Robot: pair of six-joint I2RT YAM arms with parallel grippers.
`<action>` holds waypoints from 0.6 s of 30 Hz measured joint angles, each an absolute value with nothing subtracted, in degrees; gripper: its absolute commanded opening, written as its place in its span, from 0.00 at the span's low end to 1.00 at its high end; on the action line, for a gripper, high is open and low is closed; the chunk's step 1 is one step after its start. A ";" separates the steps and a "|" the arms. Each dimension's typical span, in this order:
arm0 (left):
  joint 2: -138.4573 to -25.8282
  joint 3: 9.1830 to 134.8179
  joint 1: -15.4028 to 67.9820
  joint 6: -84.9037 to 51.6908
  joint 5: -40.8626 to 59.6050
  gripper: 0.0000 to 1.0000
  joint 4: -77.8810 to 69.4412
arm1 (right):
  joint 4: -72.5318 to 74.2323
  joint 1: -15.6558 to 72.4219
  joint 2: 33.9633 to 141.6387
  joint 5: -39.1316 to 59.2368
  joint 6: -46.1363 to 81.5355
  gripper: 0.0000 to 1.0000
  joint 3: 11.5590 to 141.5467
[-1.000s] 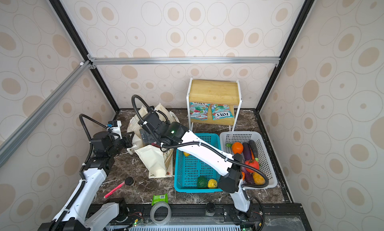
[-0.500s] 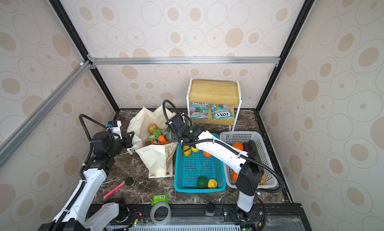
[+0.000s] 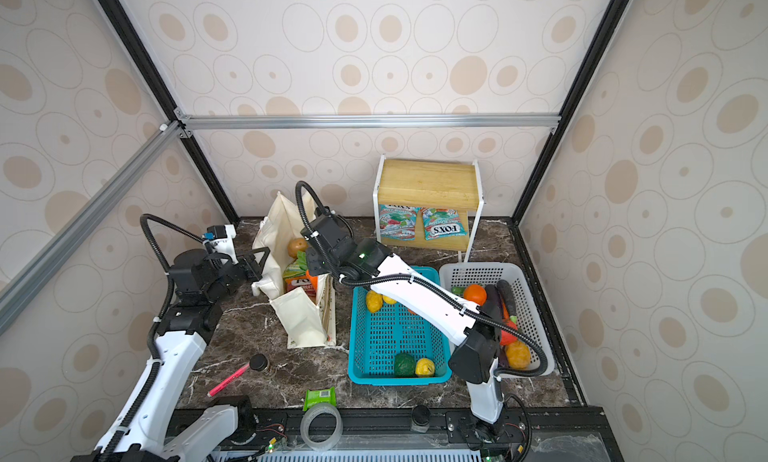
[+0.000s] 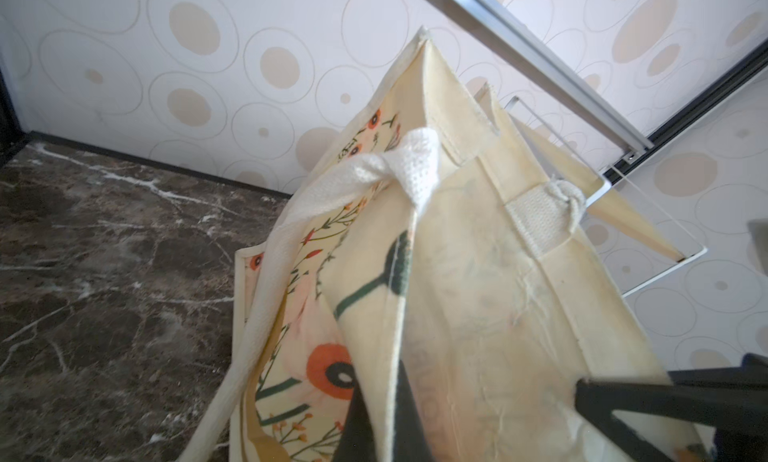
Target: Place the food into the grocery bag and tie it
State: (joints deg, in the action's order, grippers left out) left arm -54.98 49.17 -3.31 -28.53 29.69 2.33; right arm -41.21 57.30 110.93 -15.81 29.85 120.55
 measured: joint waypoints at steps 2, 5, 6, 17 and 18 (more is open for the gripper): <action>-55.05 49.15 -3.31 -28.86 29.71 0.01 2.11 | -41.58 57.30 110.93 -16.78 29.69 0.00 120.29; -55.72 48.05 -3.29 -29.32 29.74 0.02 1.32 | -41.63 56.64 110.93 -17.89 29.98 0.00 118.61; -56.12 47.22 -3.27 -29.61 29.71 0.03 0.80 | -41.60 56.38 110.93 -18.11 30.20 0.00 117.60; -58.94 45.25 -3.18 -33.10 30.00 0.51 -4.73 | -40.77 54.19 110.28 -20.16 32.58 0.00 111.37; -58.57 45.36 -3.18 -33.54 29.56 0.59 -5.02 | -40.64 54.08 109.95 -20.25 32.75 0.00 110.83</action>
